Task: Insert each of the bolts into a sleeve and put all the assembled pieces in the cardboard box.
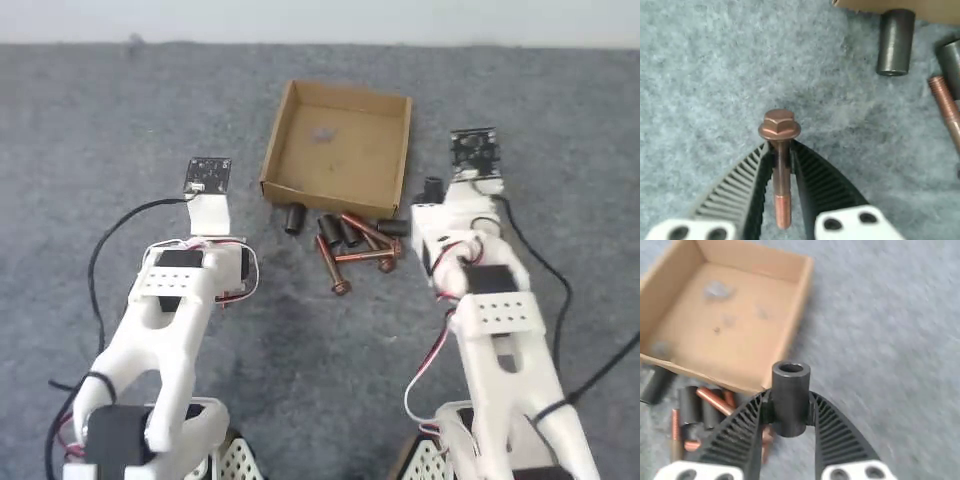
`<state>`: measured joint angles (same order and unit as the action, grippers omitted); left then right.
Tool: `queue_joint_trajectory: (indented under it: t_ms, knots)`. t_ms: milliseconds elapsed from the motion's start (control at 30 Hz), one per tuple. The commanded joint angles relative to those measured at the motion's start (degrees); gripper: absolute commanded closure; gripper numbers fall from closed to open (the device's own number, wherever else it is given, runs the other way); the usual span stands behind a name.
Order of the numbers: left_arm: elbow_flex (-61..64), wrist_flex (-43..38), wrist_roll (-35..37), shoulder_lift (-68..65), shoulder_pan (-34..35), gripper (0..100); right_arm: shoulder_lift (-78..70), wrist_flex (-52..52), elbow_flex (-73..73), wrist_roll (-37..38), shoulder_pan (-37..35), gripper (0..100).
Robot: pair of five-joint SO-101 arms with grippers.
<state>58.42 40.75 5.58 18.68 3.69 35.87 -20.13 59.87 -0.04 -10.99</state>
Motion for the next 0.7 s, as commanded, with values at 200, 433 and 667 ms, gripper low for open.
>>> queue_joint_trajectory:
  t_ms: [200,433,667]
  knots:
    - [-0.4,-1.2,-0.4,3.2,0.0,98,2.7,35.8,10.4,-0.4,-8.0,99.1]
    - [-0.3,-1.2,-0.5,3.2,0.0,98,1.1,40.6,12.0,-0.7,-11.7,99.1]
    - [-0.2,-1.2,-0.5,3.3,0.0,98,-12.4,68.6,16.4,-0.7,-11.8,99.2]
